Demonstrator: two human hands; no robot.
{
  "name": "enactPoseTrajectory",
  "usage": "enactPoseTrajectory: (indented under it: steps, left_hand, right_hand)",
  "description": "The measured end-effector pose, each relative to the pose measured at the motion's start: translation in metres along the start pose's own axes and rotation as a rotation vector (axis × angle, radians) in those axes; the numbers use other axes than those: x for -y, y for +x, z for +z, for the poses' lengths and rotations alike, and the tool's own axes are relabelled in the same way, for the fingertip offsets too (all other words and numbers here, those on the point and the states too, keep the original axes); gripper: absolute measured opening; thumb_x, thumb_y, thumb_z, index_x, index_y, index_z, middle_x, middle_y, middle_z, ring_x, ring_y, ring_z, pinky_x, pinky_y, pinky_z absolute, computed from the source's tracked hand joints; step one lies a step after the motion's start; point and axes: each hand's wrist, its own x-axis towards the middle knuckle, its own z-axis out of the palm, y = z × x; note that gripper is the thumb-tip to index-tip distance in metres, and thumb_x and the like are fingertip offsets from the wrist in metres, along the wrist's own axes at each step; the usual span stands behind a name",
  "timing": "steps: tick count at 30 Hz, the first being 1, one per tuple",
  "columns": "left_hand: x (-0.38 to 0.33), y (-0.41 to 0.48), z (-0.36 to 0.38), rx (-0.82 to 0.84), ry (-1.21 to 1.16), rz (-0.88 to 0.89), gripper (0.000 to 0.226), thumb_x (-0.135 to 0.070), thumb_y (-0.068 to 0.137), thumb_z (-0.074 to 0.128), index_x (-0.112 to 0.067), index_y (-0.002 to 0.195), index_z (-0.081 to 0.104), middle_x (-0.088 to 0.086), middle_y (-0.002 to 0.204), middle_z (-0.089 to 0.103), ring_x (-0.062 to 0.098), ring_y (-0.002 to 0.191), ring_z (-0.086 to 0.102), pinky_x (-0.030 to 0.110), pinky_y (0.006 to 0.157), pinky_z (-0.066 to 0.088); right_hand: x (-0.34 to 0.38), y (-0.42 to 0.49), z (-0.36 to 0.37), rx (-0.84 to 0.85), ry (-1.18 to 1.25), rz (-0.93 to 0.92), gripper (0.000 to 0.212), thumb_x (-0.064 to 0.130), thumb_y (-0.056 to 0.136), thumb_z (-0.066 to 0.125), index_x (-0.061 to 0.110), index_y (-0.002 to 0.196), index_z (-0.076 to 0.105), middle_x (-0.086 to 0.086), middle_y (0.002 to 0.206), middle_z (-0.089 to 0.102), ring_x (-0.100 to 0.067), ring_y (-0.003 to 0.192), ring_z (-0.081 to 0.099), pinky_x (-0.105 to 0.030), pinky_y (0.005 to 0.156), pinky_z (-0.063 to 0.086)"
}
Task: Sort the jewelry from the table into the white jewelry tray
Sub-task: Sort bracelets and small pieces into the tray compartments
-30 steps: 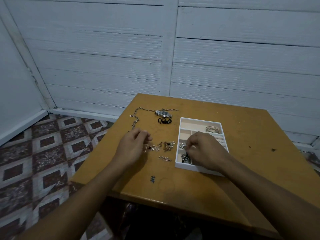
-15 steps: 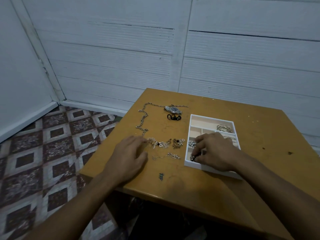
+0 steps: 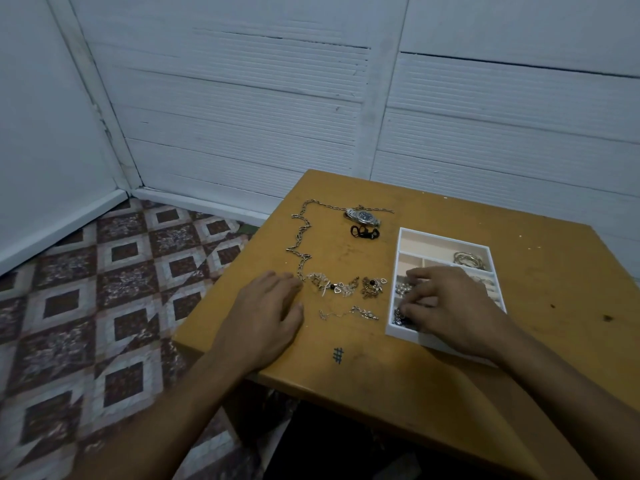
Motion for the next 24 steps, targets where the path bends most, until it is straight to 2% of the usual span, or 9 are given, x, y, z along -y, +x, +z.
enactPoseTrajectory:
  steps: [2, 4, 6, 9, 13, 15, 20, 24]
  left_hand:
    - [-0.001, -0.001, 0.0, -0.005, 0.005, 0.008, 0.043, -0.041, 0.097, 0.045, -0.028, 0.137, 0.047, -0.01, 0.147, 0.042, 0.012, 0.14, 0.026, 0.032, 0.115, 0.02]
    - [-0.002, -0.002, 0.0, 0.002, 0.021, 0.009, 0.042, -0.042, 0.097, 0.044, -0.03, 0.137, 0.047, -0.011, 0.147, 0.042, 0.012, 0.141, 0.025, 0.032, 0.115, 0.02]
    - [-0.003, -0.003, -0.001, 0.017, 0.031, 0.003, 0.042, -0.043, 0.097, 0.042, -0.031, 0.138, 0.046, -0.011, 0.149, 0.039, 0.012, 0.142, 0.023, 0.032, 0.115, 0.019]
    - [-0.005, -0.004, -0.003, 0.035, 0.03, -0.003, 0.043, -0.043, 0.098, 0.04, -0.032, 0.139, 0.046, -0.01, 0.152, 0.036, 0.013, 0.144, 0.021, 0.034, 0.116, 0.018]
    - [-0.008, -0.005, -0.005, 0.058, 0.007, -0.007, 0.043, -0.044, 0.098, 0.041, -0.032, 0.138, 0.046, -0.011, 0.153, 0.034, 0.013, 0.145, 0.018, 0.034, 0.117, 0.017]
    - [-0.009, -0.007, -0.004, 0.06, -0.012, 0.0, 0.04, -0.044, 0.097, 0.043, -0.033, 0.135, 0.049, -0.011, 0.151, 0.036, 0.013, 0.144, 0.019, 0.034, 0.117, 0.016]
    - [-0.017, -0.005, -0.004, 0.031, -0.031, 0.005, 0.035, -0.039, 0.096, 0.047, -0.031, 0.129, 0.054, -0.01, 0.148, 0.041, 0.014, 0.142, 0.022, 0.034, 0.115, 0.015]
    - [-0.019, -0.005, -0.002, 0.035, -0.026, 0.02, 0.035, -0.038, 0.096, 0.048, -0.03, 0.13, 0.055, -0.008, 0.148, 0.042, 0.016, 0.142, 0.024, 0.036, 0.116, 0.017]
  right_hand:
    - [0.01, 0.005, -0.001, -0.084, 0.051, -0.026, 0.009, 0.029, 0.082, 0.068, 0.031, 0.086, 0.076, 0.008, 0.12, 0.065, -0.018, 0.114, 0.055, -0.049, 0.092, 0.045]
    - [0.024, 0.011, 0.002, -0.095, 0.064, -0.053, 0.013, 0.027, 0.083, 0.067, 0.03, 0.093, 0.073, 0.008, 0.115, 0.065, -0.018, 0.111, 0.055, -0.049, 0.095, 0.044]
    - [0.041, 0.016, 0.009, -0.016, 0.018, -0.086, 0.017, 0.028, 0.087, 0.063, 0.031, 0.102, 0.071, 0.008, 0.114, 0.066, -0.018, 0.111, 0.054, -0.047, 0.099, 0.041]
    - [0.061, 0.024, 0.024, 0.141, -0.187, -0.145, 0.018, 0.034, 0.093, 0.056, 0.031, 0.107, 0.065, 0.006, 0.111, 0.065, -0.02, 0.111, 0.05, -0.043, 0.097, 0.035]
    - [0.074, 0.029, 0.031, 0.193, -0.327, -0.145, 0.011, 0.031, 0.096, 0.051, 0.028, 0.097, 0.061, 0.003, 0.104, 0.064, -0.021, 0.109, 0.047, -0.044, 0.097, 0.031]
    - [0.078, 0.028, 0.031, 0.217, -0.377, -0.146, 0.015, 0.028, 0.098, 0.045, 0.025, 0.095, 0.06, 0.001, 0.1, 0.063, -0.022, 0.106, 0.047, -0.045, 0.097, 0.031]
    - [0.079, 0.025, 0.032, 0.272, -0.452, -0.17, 0.018, 0.027, 0.097, 0.042, 0.02, 0.102, 0.057, -0.003, 0.106, 0.061, -0.024, 0.108, 0.046, -0.046, 0.098, 0.03]
    - [0.076, 0.027, 0.027, 0.241, -0.485, -0.189, 0.013, 0.024, 0.097, 0.047, 0.021, 0.105, 0.057, -0.002, 0.108, 0.061, -0.025, 0.11, 0.046, -0.047, 0.098, 0.031]
